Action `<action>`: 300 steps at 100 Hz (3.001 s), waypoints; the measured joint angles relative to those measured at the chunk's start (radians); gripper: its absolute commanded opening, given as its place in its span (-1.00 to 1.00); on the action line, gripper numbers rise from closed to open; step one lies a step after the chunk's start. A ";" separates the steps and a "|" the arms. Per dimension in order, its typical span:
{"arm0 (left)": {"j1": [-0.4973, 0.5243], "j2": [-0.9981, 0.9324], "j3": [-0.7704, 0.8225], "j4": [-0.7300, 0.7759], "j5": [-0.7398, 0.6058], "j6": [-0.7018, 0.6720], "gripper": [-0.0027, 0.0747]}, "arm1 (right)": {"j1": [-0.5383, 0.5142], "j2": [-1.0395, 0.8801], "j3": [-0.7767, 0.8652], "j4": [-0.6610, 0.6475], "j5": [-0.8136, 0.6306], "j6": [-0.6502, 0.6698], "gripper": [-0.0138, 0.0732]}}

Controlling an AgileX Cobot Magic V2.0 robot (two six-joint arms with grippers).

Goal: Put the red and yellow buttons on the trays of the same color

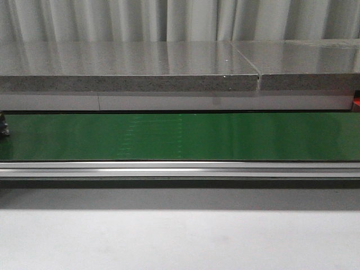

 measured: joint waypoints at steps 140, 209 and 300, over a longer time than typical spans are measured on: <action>0.101 0.367 -0.003 -0.013 -0.221 -0.004 -0.30 | 0.000 0.000 0.000 0.000 0.000 0.000 -0.84; 0.053 0.085 -0.006 -0.017 -0.134 0.002 -0.98 | 0.000 0.000 0.000 0.000 0.000 0.000 -0.84; -0.340 0.054 -0.016 -0.019 -0.058 0.083 -0.98 | 0.000 0.000 0.000 0.000 0.000 0.000 -0.84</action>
